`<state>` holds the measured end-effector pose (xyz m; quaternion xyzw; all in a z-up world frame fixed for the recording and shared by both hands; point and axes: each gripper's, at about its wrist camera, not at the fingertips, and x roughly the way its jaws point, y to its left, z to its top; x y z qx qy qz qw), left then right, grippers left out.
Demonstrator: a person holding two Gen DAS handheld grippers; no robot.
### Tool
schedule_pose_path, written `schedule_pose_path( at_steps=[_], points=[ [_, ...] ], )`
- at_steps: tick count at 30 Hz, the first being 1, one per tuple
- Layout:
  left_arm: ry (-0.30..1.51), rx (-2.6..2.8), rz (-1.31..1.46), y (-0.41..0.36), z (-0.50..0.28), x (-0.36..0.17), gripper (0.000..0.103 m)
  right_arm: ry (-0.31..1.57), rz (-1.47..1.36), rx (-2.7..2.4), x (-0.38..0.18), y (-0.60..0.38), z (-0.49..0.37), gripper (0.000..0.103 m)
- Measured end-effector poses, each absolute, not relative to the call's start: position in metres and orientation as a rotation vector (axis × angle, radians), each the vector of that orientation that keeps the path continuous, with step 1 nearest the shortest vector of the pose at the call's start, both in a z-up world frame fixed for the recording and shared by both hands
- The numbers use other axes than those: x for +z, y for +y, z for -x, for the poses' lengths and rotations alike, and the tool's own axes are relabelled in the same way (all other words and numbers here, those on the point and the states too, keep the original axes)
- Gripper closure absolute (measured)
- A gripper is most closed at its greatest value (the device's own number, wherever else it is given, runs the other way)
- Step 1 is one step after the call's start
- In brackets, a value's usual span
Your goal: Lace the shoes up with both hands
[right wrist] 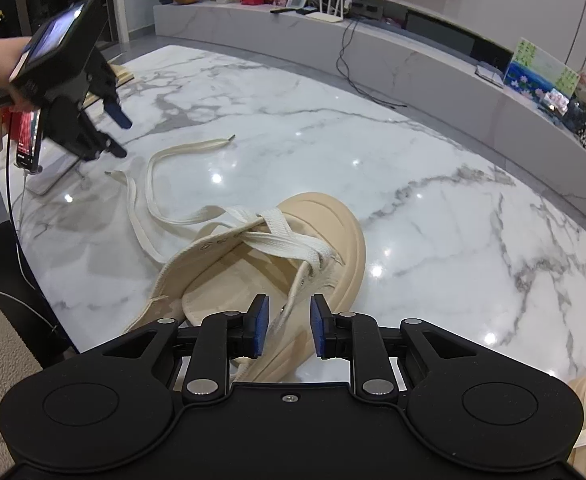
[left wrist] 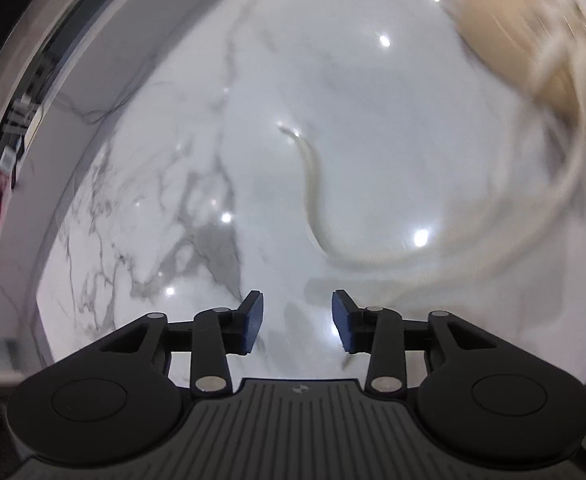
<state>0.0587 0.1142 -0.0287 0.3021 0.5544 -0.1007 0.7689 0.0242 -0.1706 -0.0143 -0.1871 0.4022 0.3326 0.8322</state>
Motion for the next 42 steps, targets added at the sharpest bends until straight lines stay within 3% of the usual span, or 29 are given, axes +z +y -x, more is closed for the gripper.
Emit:
schedule_pose_path(
  at_steps=[4,23,32,36,42],
  points=[
    [1.164,-0.193,-0.531,0.114,-0.082,-0.021,0.057,0.848,0.396,0.716,-0.015,-0.169,-0.027,0.083],
    [1.068,-0.098,-0.215,0.1,-0.137,-0.057,0.058,0.765,0.449,0.75,-0.011,-0.16,-0.024,0.078],
    [1.077,-0.106,-0.164,0.102,-0.138,-0.064,0.079,0.757,0.469,0.738,-0.01,-0.159,-0.025,0.078],
    [1.074,-0.129,-0.116,0.104,-0.136,-0.064,0.094,0.755,0.478,0.737,-0.009,-0.158,-0.023,0.078],
    [1.038,-0.145,-0.117,0.101,-0.122,-0.055,0.098,0.75,0.489,0.734,-0.008,-0.158,-0.021,0.078]
  ],
)
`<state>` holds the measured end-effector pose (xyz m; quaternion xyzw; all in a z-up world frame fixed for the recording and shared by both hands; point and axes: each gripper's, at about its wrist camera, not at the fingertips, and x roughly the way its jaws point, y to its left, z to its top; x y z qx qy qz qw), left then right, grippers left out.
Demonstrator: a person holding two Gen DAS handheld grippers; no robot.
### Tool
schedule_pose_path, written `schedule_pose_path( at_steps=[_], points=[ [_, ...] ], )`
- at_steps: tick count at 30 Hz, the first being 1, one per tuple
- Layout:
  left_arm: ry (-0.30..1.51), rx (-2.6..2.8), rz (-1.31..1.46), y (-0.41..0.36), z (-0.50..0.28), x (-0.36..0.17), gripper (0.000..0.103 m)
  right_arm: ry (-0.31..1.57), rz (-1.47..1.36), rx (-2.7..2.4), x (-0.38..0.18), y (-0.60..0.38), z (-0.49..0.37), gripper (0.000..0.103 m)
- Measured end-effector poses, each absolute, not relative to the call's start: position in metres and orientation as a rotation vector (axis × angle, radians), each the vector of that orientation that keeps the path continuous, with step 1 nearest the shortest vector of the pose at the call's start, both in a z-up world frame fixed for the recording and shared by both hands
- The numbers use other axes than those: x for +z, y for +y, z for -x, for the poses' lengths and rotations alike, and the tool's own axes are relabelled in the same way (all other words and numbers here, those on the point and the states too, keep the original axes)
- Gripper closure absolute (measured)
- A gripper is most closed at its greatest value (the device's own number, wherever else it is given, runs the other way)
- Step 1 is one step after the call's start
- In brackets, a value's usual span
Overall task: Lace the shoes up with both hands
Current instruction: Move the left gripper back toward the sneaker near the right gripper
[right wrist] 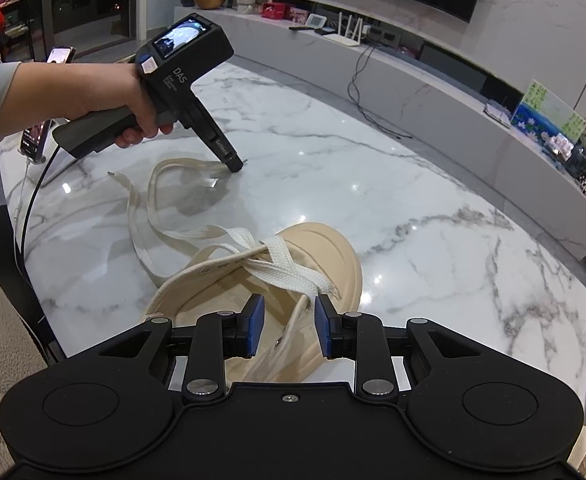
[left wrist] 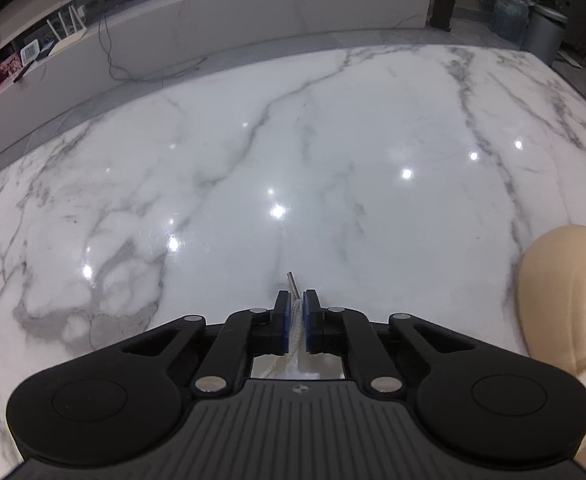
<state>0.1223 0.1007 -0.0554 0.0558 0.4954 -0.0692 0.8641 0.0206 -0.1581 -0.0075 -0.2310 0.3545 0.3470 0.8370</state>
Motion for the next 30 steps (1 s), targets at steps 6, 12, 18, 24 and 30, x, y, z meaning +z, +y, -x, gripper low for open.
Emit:
schedule_pose_path(
  at_steps=[6,12,18,24,30],
  points=[
    [0.945,-0.212,-0.128,0.086,-0.093,-0.021,0.098,0.77,0.477,0.718,-0.008,-0.159,-0.019,0.078],
    [0.849,-0.345,-0.199,0.05,-0.056,0.02,0.098,0.788,0.453,0.689,-0.008,-0.162,-0.017,0.078],
    [0.792,-0.476,-0.303,0.007,-0.02,0.045,0.098,0.798,0.431,0.661,-0.011,-0.165,-0.013,0.075],
    [0.771,-0.553,-0.365,-0.025,0.0,0.048,0.098,0.776,0.427,0.691,-0.009,-0.164,-0.003,0.075],
    [0.775,-0.583,-0.421,-0.035,0.01,0.041,0.098,0.777,0.374,0.679,-0.006,-0.173,-0.002,0.075]
  ],
)
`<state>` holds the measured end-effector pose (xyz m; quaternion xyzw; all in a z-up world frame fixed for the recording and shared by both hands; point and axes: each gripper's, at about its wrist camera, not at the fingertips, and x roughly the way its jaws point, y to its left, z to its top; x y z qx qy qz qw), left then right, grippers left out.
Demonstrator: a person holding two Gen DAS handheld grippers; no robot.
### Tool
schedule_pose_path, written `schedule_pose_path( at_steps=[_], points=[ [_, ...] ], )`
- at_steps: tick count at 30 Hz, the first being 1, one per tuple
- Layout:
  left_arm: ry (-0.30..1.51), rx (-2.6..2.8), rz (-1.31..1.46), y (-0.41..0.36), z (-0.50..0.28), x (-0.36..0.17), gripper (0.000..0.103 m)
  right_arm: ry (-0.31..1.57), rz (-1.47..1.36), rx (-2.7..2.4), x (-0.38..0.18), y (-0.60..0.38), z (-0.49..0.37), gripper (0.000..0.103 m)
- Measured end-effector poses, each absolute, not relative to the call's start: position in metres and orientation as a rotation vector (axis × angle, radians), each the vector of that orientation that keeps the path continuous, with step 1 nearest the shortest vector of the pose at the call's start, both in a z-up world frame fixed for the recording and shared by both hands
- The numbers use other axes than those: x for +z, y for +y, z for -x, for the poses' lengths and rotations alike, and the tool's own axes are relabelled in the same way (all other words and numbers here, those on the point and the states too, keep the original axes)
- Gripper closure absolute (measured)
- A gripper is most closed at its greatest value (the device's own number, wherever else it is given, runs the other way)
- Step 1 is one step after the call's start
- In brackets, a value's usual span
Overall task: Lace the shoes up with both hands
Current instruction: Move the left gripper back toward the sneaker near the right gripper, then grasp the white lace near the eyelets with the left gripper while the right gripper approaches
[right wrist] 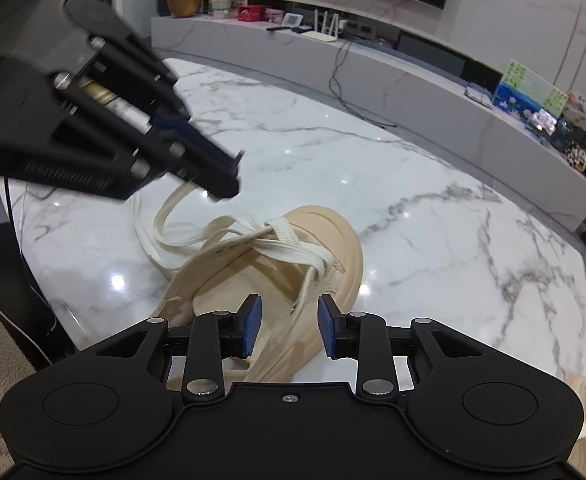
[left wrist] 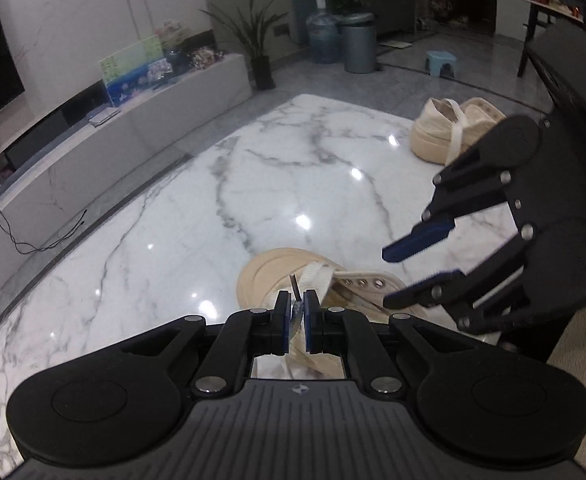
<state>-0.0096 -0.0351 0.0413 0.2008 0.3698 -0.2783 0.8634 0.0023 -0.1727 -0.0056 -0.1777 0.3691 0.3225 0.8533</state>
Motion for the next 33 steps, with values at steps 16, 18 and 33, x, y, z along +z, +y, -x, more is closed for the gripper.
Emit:
schedule_pose_path(
  at_steps=[16,18,33],
  points=[
    [0.793,-0.635,-0.494,-0.046,0.019,0.032,0.098,0.795,0.291,0.674,-0.006,-0.18,-0.003,0.08],
    [0.797,-0.638,-0.507,-0.049,0.018,0.03,0.098,0.797,0.277,0.673,-0.007,-0.182,-0.004,0.083],
    [0.807,-0.681,-0.608,-0.065,0.025,0.017,0.098,0.784,0.074,0.779,0.007,-0.194,-0.014,0.089]
  ],
)
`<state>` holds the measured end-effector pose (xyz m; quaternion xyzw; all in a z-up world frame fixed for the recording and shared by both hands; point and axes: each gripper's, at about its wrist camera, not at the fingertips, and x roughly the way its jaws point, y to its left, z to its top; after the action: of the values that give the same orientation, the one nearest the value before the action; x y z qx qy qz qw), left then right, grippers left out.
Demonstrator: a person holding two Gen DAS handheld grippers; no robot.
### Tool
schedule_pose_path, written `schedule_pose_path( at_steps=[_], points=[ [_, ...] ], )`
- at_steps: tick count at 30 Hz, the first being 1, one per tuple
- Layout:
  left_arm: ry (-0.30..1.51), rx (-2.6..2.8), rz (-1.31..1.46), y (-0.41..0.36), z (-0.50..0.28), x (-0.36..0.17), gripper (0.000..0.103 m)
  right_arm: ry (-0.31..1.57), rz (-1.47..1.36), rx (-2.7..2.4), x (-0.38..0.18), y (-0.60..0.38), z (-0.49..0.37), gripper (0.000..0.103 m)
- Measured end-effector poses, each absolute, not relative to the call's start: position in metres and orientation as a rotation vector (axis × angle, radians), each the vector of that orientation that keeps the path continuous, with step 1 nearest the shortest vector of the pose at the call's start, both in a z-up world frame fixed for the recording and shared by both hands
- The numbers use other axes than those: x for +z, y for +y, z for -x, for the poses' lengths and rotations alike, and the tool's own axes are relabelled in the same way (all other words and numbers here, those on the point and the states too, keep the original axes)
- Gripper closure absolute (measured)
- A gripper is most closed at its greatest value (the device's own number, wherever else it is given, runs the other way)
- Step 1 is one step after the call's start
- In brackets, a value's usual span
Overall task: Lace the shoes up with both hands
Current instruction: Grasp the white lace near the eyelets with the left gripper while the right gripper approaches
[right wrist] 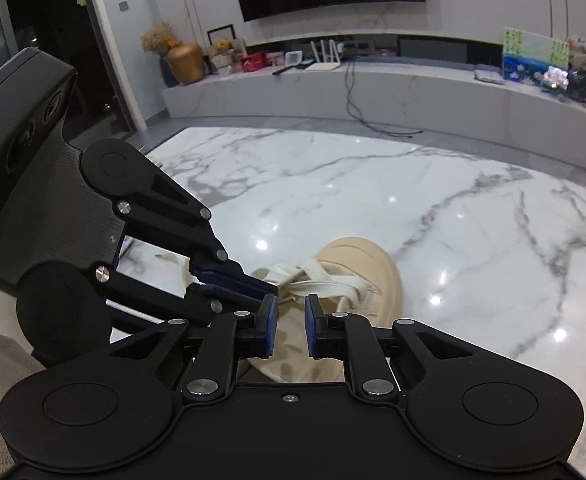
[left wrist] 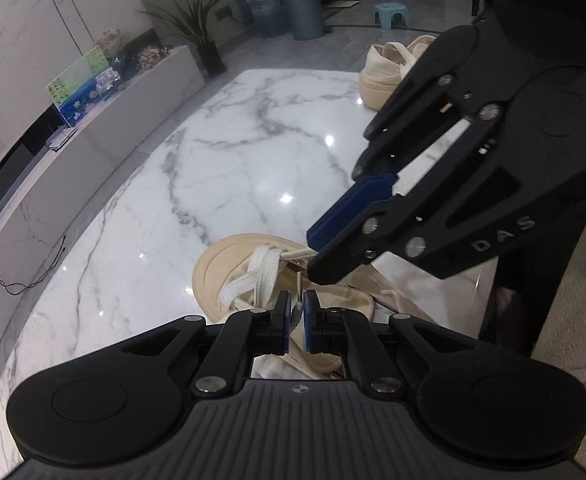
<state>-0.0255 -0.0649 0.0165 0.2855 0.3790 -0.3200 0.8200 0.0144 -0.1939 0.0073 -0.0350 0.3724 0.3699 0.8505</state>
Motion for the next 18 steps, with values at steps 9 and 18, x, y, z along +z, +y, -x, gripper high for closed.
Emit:
schedule_pose_path(
  at_steps=[9,18],
  points=[
    [0.8,-0.719,-0.637,-0.062,0.034,0.013,0.097,0.775,0.257,0.795,0.003,-0.183,-0.005,0.089],
    [0.772,-0.729,-0.728,-0.06,0.04,0.017,0.081,0.764,0.302,0.796,0.002,-0.184,-0.002,0.089]
  ],
)
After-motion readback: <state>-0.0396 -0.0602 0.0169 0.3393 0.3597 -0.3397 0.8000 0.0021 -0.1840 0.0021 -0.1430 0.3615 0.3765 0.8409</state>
